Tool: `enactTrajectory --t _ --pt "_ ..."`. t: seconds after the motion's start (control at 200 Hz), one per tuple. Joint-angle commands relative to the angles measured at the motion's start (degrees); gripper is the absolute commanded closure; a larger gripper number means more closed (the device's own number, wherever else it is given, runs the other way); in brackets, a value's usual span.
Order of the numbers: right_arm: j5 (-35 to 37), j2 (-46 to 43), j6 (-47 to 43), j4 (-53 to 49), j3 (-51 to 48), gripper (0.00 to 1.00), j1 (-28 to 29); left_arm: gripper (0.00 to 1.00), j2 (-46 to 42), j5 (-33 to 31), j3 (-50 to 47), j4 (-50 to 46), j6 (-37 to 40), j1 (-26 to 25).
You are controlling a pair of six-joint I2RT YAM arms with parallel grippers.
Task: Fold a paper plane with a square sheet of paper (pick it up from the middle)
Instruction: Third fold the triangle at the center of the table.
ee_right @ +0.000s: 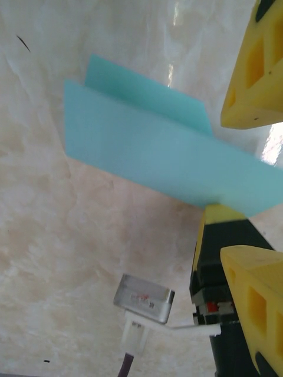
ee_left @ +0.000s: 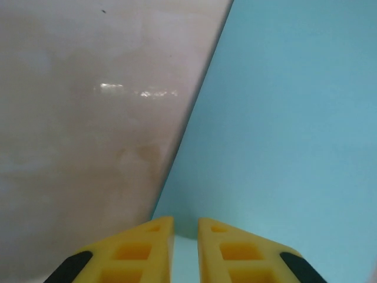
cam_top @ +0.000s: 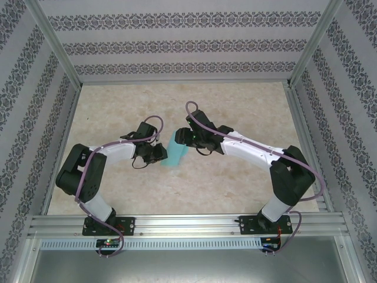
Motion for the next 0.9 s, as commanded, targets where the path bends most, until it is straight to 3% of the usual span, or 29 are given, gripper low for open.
enactTrajectory --t 0.0,0.225,0.624,0.894 --pt "-1.6 1.7 1.84 2.78 1.78 0.48 0.37 0.82 1.48 3.74 -0.7 4.72 -1.76 0.64" --pt "-2.94 2.44 3.35 4.75 -0.53 0.6 0.43 0.85 1.73 4.65 -4.0 5.89 -5.84 -1.09" --pt "-11.55 9.02 9.26 16.59 -6.32 0.93 2.46 0.93 -5.78 4.66 -7.36 7.81 -10.23 -2.3" --pt "-14.47 14.6 10.32 20.52 -6.14 1.0 3.42 0.96 -5.56 6.28 -7.64 7.21 -7.89 -2.3"
